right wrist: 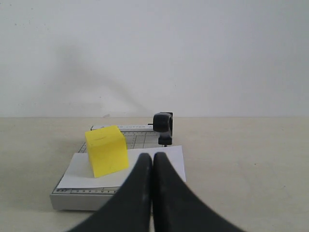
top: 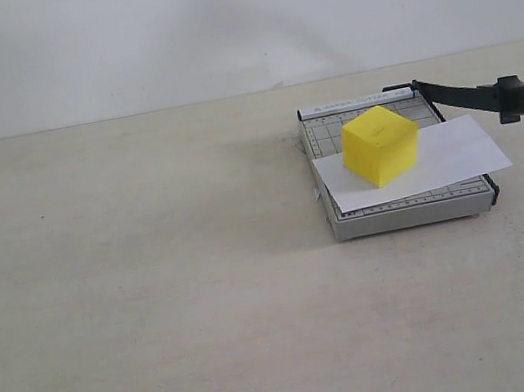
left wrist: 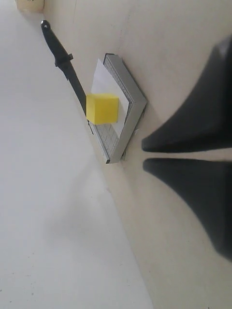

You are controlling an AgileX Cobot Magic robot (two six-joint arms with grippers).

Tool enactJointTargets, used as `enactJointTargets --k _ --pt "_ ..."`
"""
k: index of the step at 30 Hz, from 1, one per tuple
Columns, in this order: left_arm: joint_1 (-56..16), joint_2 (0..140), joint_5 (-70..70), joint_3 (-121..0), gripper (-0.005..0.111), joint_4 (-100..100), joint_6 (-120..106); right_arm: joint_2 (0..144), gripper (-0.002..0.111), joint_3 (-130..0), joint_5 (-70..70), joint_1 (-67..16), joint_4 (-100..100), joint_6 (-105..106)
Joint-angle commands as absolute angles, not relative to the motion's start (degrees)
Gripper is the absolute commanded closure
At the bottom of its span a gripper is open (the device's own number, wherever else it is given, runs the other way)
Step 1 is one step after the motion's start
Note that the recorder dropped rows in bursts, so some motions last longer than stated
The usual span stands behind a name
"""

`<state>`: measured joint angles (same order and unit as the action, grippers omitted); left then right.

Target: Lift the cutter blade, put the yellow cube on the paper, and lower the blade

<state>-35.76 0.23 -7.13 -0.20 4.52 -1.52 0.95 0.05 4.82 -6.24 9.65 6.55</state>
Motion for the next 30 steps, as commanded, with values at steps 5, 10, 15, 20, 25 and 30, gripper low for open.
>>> enactJointTargets --k 5,10,15,20,25,30 --pt "-35.5 0.0 -7.4 0.0 0.102 3.9 -1.5 0.6 0.108 0.0 4.8 -6.3 9.6 6.4" --pt "-32.4 0.0 -7.2 0.0 0.102 3.9 -1.5 0.6 0.108 0.0 4.8 -6.3 9.6 6.4" --pt "-25.6 0.0 -7.2 0.0 0.102 3.9 -1.5 0.6 0.108 0.0 4.0 -6.3 9.6 6.4" --pt "-16.8 0.0 -7.2 0.0 0.102 3.9 -1.5 0.6 0.108 0.0 0.0 -6.3 10.1 3.9" --pt "-8.4 0.0 -7.2 0.0 0.102 3.9 -1.5 0.6 0.108 0.0 -7.7 -6.3 10.1 -3.0" --pt "-1.0 0.0 -7.2 0.0 0.102 3.9 -1.5 0.6 0.108 0.0 -5.7 -6.3 10.2 -9.1"
